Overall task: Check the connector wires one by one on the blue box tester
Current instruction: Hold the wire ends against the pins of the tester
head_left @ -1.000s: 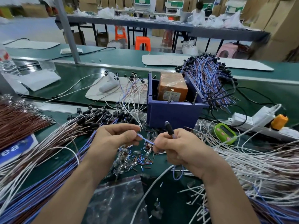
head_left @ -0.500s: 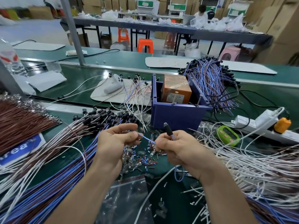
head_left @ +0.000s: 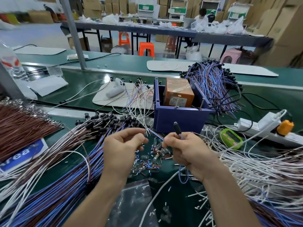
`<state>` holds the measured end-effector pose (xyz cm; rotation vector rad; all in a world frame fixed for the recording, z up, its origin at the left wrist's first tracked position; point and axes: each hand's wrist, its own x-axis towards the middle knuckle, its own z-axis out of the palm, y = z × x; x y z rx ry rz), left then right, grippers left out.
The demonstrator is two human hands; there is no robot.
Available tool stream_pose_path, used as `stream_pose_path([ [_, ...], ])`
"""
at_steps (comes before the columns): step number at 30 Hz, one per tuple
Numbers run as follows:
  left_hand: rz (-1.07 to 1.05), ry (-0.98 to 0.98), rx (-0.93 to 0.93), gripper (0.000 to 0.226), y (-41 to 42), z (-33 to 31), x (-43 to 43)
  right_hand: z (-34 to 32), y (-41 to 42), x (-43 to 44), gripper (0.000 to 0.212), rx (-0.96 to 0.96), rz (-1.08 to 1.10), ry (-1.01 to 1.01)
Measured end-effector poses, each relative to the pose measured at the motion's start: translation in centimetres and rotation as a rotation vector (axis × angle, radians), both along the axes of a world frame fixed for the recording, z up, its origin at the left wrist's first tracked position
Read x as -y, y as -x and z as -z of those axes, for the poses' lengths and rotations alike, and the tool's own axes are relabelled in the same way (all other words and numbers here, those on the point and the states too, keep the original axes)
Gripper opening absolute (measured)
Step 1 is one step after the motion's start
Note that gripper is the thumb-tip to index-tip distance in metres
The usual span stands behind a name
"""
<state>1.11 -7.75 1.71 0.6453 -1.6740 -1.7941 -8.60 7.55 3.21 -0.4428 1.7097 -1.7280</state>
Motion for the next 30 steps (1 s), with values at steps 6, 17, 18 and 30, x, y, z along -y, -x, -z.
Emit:
stream_pose_path([
  [6, 0.09, 0.009, 0.052, 0.01, 0.6, 0.0, -1.2, 0.3, -0.5, 0.8, 0.027, -0.081, -0.059, -0.055],
  [17, 0.168, -0.034, 0.028, 0.018, 0.3, -0.5, -0.9, 0.2, -0.7, 0.8, 0.03, -0.168, -0.115, -0.006],
  [18, 0.13, -0.013, 0.011, 0.021, 0.3, -0.6, -1.1, 0.1, -0.8, 1.0, 0.031, -0.165, -0.092, 0.005],
  [30, -0.035, -0.459, -0.079, 0.016, 3.9, -4.5, -3.8, -0.8, 1.1, -3.2, 0.033, -0.075, 0.769, 0.214],
])
